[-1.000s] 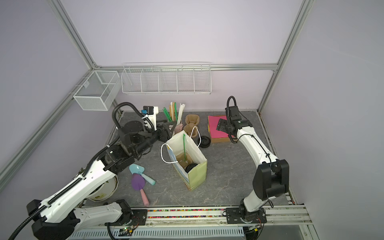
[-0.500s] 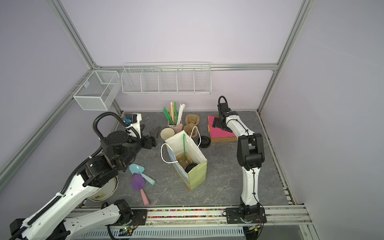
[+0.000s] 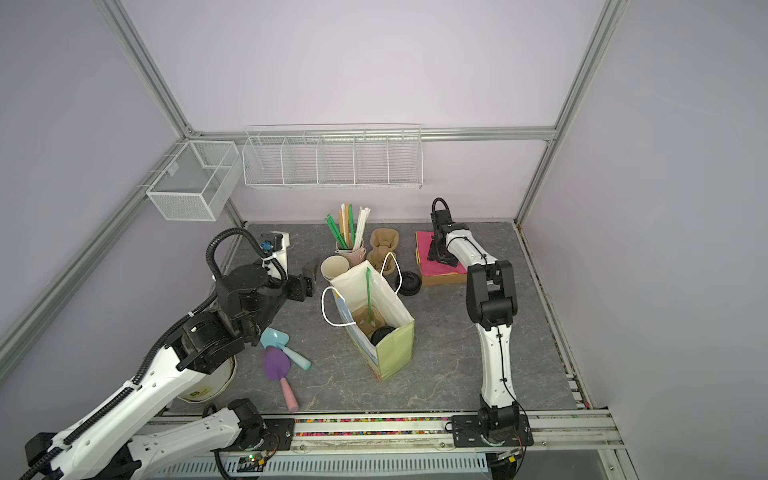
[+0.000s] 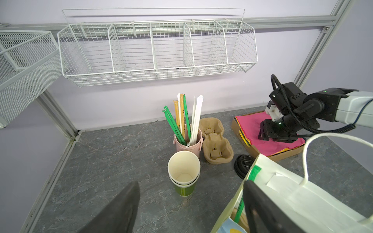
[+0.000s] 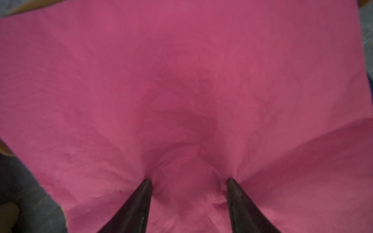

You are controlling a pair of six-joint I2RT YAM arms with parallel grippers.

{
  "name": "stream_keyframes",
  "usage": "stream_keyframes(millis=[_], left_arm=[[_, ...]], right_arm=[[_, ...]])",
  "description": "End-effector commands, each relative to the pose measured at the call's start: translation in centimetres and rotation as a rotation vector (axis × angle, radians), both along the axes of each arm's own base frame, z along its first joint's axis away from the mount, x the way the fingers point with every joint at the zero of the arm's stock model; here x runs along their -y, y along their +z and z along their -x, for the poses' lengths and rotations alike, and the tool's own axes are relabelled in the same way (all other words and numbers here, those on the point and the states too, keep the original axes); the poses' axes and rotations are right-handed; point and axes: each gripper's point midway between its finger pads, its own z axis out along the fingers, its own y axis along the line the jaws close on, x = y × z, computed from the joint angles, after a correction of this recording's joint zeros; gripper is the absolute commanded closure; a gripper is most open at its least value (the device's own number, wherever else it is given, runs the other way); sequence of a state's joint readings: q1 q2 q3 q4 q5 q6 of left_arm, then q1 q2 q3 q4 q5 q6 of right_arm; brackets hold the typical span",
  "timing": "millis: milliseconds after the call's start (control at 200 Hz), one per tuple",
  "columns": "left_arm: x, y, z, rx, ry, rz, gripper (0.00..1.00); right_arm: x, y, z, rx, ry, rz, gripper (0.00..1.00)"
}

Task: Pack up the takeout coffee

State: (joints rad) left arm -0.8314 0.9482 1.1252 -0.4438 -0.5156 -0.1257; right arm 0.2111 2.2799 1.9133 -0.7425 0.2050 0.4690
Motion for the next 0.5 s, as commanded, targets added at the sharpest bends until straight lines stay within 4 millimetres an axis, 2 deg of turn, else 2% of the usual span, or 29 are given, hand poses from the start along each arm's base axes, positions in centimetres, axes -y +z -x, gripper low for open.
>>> stream_keyframes(millis=[0, 350, 495], left_arm=[[-0.4, -0.1, -0.1, 0.01, 0.014, -0.022, 0.19], [-0.6, -0.1, -0.1, 0.013, 0.018, -0.018, 0.19], [-0.6, -0.2, -0.1, 0.012, 0.02, -0.018, 0.19]], right_arm=[[-0.4, -0.6, 0.1, -0.019, 0.01, -0.019, 0.48], [-0.6, 1.1, 0.0, 0.021, 0.022, -0.036, 0.73], [-0.5, 2.1, 0.2, 0.035, 0.015, -0.031, 0.75]])
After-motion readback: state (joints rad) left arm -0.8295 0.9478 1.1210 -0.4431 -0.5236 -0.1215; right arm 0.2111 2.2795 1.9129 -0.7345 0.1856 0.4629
